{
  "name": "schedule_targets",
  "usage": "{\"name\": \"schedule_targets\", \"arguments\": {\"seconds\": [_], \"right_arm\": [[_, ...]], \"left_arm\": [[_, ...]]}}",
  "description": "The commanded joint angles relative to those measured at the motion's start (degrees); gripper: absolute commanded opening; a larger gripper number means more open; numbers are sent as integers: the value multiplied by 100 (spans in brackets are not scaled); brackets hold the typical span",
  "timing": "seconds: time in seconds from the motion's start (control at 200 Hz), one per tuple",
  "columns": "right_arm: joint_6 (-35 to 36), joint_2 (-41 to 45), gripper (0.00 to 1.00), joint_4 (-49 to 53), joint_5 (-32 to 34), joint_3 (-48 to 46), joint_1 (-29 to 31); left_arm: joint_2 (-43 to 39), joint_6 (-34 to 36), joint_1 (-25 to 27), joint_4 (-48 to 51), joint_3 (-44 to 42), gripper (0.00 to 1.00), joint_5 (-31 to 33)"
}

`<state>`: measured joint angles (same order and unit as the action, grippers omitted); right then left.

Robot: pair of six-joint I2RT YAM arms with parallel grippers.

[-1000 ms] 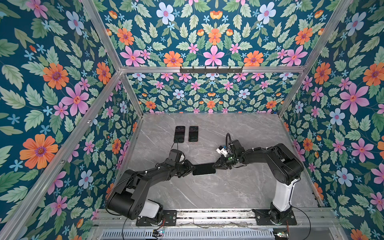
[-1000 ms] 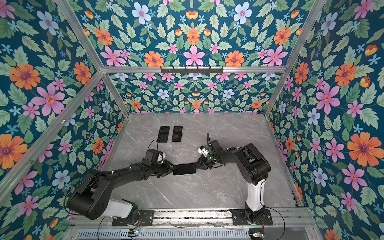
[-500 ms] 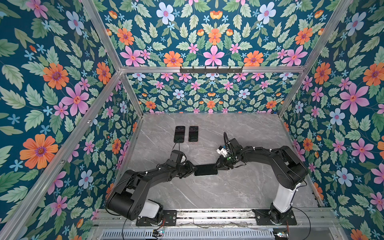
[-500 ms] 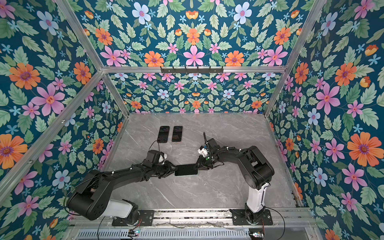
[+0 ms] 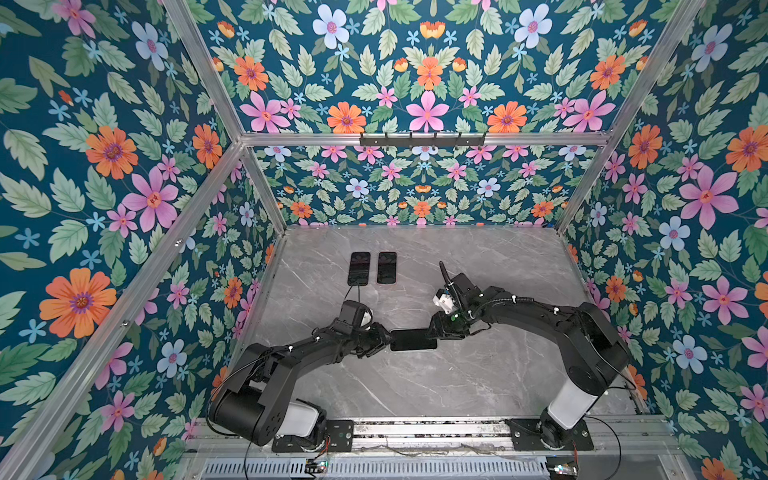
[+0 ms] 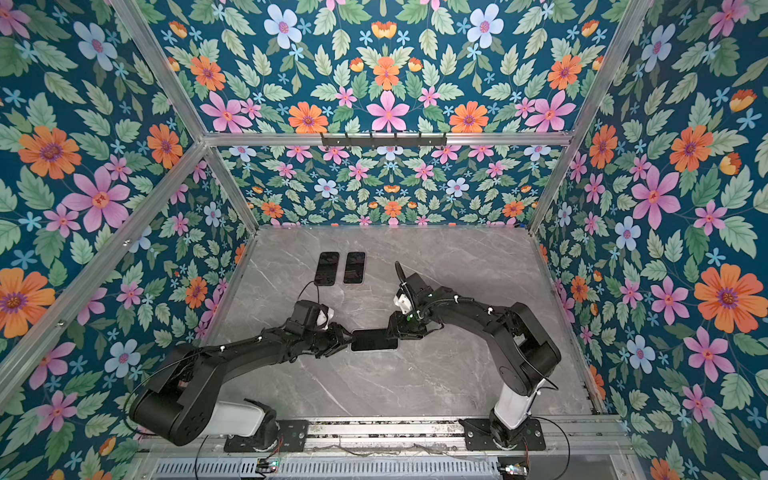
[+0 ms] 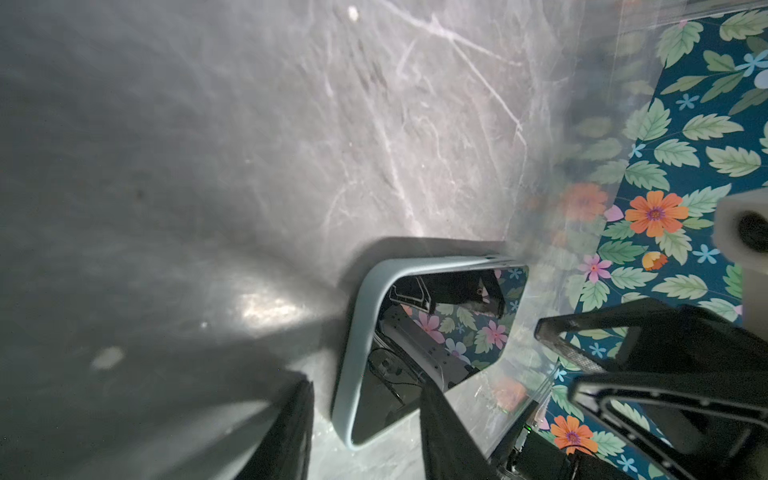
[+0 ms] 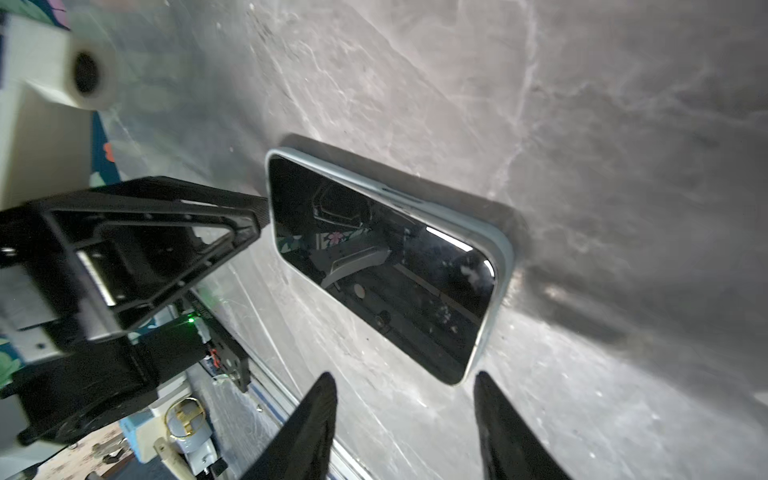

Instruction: Put the phone into the phone case

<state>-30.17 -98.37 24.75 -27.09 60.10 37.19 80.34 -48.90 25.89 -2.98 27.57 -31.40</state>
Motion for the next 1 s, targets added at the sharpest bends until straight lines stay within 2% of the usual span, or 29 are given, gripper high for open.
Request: {"name": "schedule_targets", "arguments": {"seconds": [0.0,0.095,0.19,0.405,0.815,1.0], "right_arm": [[-390,217,46,185,655,-275,101],[-690,524,34,-146,771,-581,154],[-803,547,30,-332,854,-673,207],[-955,390,28,-695,697,-723,218],[-851,59,19,-524,621,-546,217],[-768,464,19,-33,1116,-463,218]], "left_arm": [[-18,182,110,270,14,46,-39],[-121,237,188,232,-40,46,-6],[-51,246,210,170,-41,45,-22],[147,231,259,-53,-31,41,-144],[219,316,258,51,46,41,-85],[163,348,259,147,42,41,-32]]}}
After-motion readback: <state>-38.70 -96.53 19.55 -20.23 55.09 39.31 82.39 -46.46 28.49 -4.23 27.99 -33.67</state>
